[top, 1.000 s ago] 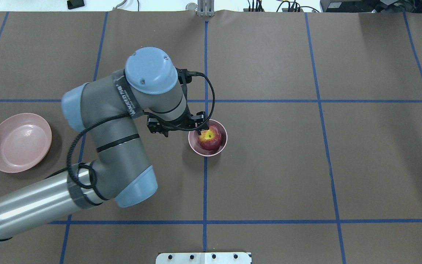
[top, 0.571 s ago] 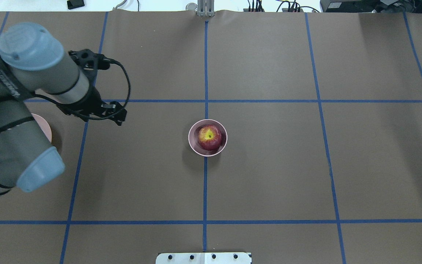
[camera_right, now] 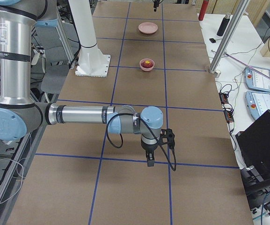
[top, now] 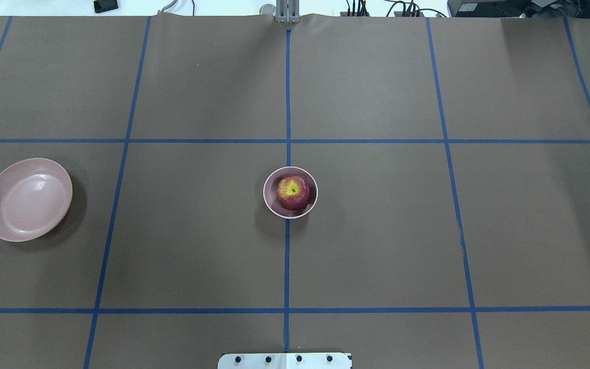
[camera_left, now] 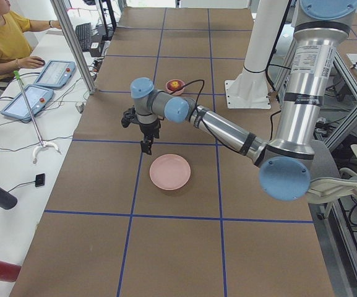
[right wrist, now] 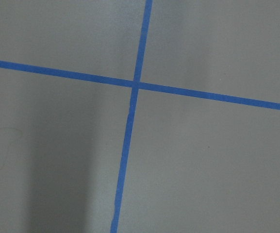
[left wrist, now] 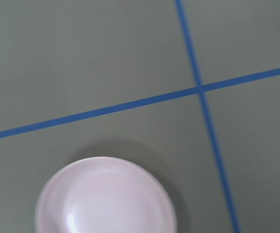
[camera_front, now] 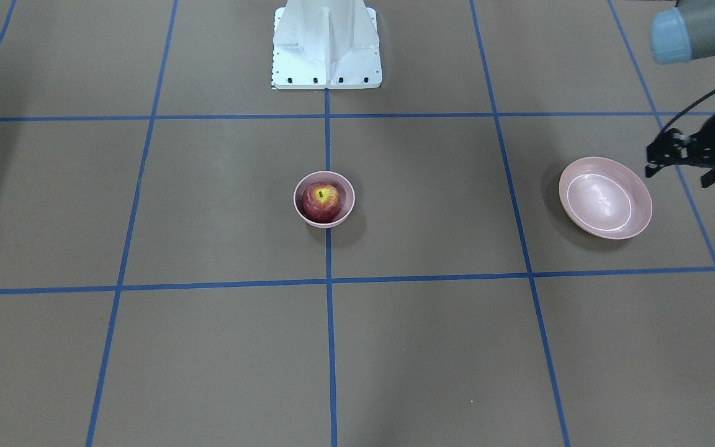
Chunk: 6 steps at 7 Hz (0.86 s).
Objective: Move apple from plate to bowl
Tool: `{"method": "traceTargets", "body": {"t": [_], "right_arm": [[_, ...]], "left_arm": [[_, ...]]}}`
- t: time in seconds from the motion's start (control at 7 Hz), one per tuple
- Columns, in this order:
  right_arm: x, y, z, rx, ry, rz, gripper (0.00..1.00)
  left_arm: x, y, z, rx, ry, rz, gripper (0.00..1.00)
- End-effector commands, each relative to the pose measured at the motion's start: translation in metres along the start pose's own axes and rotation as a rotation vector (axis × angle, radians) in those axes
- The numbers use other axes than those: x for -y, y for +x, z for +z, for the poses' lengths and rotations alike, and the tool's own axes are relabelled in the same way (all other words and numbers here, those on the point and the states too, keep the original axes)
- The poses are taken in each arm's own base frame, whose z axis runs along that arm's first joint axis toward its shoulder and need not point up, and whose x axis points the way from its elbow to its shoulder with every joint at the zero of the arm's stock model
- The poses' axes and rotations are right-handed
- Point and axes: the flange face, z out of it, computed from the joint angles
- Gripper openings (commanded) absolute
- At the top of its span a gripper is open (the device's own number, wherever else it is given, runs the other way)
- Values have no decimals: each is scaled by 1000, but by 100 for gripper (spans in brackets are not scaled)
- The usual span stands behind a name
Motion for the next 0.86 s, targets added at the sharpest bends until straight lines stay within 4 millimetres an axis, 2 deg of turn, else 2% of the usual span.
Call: {"method": "traceTargets", "body": {"t": [0.0,0.14,0.29,0.43,0.71], "right_arm": [[-1,1,1,3,-1,5,100],[-1,1,1,6,-1,5,100],[-1,1,1,6,0,6,100],[-1,1,1,6,0,6,100],[-1,1,1,6,0,6,100]], "left_arm": [[-49,-137,1,11,-14,-137,98],[-82,-155,16,6,-35,-132,98],[-101,-171,17,8,-10,-118,98],[-102,-165,15,-40,7,-122,98],[-88,-161,-11,-79,77,-97,98]]}}
